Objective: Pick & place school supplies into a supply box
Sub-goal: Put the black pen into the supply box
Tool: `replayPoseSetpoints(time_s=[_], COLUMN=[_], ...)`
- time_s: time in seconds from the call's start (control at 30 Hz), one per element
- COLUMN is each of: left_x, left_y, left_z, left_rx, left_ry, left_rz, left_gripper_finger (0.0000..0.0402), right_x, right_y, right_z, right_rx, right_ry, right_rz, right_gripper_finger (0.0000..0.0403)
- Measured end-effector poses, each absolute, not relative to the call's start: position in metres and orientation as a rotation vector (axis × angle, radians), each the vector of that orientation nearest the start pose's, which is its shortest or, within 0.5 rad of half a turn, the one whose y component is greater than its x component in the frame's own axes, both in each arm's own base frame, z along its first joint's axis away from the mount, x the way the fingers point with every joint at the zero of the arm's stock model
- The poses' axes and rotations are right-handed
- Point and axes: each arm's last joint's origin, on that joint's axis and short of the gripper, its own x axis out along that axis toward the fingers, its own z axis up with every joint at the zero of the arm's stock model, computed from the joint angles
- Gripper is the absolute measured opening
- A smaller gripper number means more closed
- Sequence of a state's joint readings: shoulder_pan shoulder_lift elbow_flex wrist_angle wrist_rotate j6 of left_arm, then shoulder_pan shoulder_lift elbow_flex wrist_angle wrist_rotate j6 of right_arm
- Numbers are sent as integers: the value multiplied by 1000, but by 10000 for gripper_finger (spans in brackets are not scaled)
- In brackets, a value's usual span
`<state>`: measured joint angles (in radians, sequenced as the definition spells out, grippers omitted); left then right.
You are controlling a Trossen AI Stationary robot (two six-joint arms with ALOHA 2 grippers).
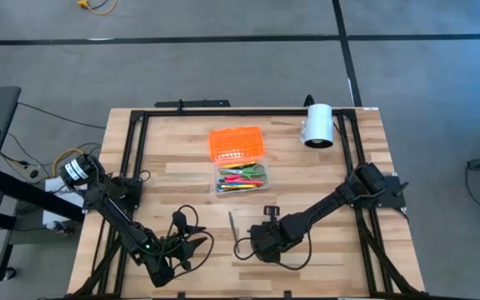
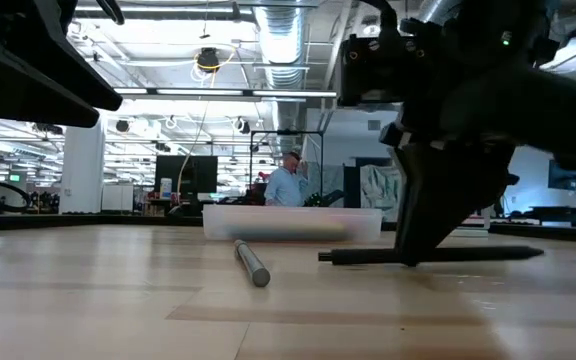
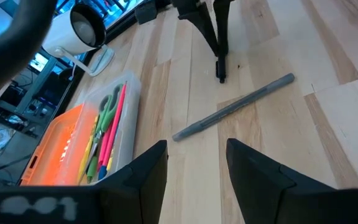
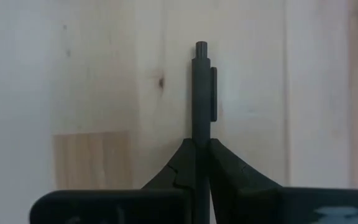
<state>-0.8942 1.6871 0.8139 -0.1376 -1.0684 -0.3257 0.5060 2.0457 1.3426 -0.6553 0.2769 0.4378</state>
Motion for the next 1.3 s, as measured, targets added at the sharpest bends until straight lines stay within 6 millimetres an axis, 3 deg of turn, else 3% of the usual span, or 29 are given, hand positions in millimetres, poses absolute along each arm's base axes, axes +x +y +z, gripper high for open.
replayPoseSetpoints(time_s=[0.6,0.87,1.07,1.3], left_x=[206,206,206,206], left_y=[-216,-216,-216,-216], left_z=[147,147,147,147], left_rx=[527,528,528,529], left_ry=[520,521,522,523], left_rz=[245,245,245,245], left_gripper_finger=[157,157,157,157], right_x=[349,368,395,416], right_y=[166,156,120,57], right_z=[141,172,198,199], right_rx=[-328,-474,-516,-399], right_ry=[1188,1130,1085,1082], right_rz=[-230,-287,-367,-462], right_gripper_finger=[7,7,11,15])
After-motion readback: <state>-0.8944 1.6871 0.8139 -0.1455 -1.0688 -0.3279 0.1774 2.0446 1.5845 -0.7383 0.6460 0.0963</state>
